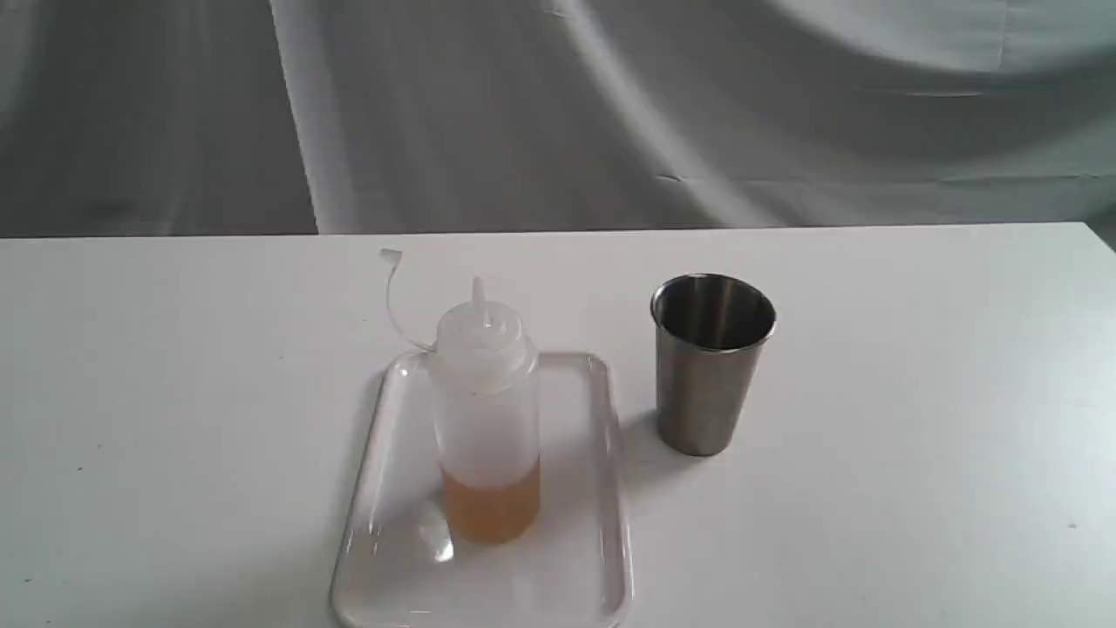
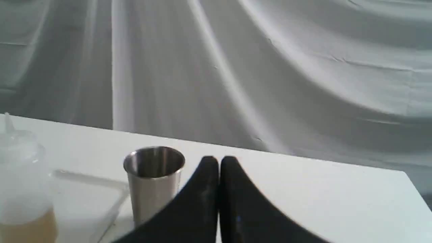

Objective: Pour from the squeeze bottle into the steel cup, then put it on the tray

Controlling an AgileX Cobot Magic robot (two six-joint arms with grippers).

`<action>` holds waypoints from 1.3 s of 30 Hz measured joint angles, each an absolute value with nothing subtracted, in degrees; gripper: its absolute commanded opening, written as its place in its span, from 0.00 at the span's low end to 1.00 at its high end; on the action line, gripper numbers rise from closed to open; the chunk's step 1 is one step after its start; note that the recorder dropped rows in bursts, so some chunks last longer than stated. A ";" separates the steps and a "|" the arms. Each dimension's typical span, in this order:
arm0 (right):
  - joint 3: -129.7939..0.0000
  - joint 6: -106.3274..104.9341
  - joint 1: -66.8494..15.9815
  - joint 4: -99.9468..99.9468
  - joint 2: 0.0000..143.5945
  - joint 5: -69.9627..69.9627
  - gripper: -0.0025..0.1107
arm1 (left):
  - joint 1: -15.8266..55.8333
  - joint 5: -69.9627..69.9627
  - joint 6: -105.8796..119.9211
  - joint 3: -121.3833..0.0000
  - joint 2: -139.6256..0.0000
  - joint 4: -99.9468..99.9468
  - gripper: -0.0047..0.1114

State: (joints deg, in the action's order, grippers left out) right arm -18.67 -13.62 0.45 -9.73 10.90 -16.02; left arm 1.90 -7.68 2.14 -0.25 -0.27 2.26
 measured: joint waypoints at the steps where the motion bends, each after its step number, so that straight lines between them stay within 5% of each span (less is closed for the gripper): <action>1: -18.21 -13.62 1.25 -9.73 10.03 -16.59 0.02 | 1.90 -7.68 2.14 -0.26 -0.26 2.26 0.11; 21: -4.98 -13.62 4.92 -2.40 4.19 -2.99 0.02 | 1.90 -7.68 2.14 -0.26 -0.26 2.26 0.11; 39: -0.20 -13.62 4.92 0.00 0.16 -7.20 0.02 | 1.90 -7.68 2.14 -0.26 -0.26 2.26 0.11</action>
State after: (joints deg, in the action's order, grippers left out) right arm -0.20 -13.62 4.92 0.00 0.16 -7.20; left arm 1.90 -7.68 2.14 -0.25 -0.27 2.26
